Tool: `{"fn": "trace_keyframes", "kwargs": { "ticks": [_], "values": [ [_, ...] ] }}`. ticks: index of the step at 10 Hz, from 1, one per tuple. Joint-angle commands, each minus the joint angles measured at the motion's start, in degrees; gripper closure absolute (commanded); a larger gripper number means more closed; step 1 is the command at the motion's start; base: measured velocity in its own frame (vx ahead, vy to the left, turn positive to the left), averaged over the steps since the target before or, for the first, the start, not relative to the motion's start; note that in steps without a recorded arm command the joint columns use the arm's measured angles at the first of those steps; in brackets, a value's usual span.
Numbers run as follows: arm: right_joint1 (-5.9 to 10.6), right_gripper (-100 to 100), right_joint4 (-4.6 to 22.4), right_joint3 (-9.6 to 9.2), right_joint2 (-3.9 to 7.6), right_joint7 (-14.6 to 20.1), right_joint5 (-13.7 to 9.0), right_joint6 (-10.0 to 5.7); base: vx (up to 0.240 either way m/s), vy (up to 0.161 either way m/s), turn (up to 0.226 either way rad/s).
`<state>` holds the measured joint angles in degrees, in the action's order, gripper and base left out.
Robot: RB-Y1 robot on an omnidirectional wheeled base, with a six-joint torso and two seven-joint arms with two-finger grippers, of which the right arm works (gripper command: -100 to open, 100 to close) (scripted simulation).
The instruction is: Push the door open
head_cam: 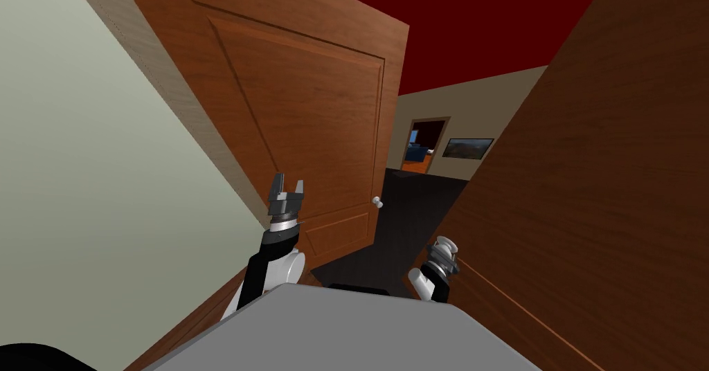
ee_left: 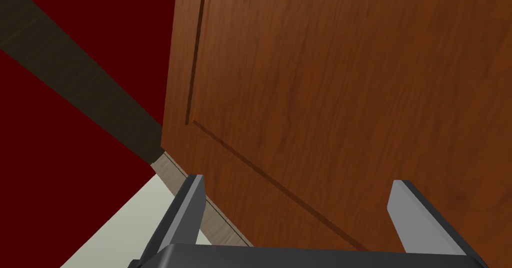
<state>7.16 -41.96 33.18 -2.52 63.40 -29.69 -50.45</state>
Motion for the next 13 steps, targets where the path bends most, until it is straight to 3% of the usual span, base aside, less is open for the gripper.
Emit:
{"fn": "trace_keyframes", "kwargs": {
  "ticks": [1,4,5,7,8,9,10,13],
  "values": [
    [0.89,100,1.61,0.94,1.49,-0.24,-0.7,-1.37,-0.057,-0.115,0.188],
    [1.83,100,2.68,3.38,2.96,-1.55,-2.64,-3.2,-0.015,-0.086,0.146],
    [1.83,100,1.1,3.38,2.88,-1.55,-2.64,-3.2,0.012,-0.064,0.03],
    [1.83,100,2.68,3.38,2.96,-1.55,-2.64,-3.2,0.016,-0.019,-0.002],
    [2.59,100,3.54,5.32,3.69,-2.6,-4.19,-4.66,0.039,-0.043,0.214],
    [2.59,100,1.71,5.32,3.69,-2.6,-4.19,-4.45,0.03,-0.077,0.114],
    [2.59,100,3.54,5.32,3.69,-2.6,-4.19,-4.66,0.008,-0.053,0.008],
    [3.8,100,4.92,8.43,4.21,-4.28,-6.65,-6.99,0.037,-0.074,0.152]
  ]
}}
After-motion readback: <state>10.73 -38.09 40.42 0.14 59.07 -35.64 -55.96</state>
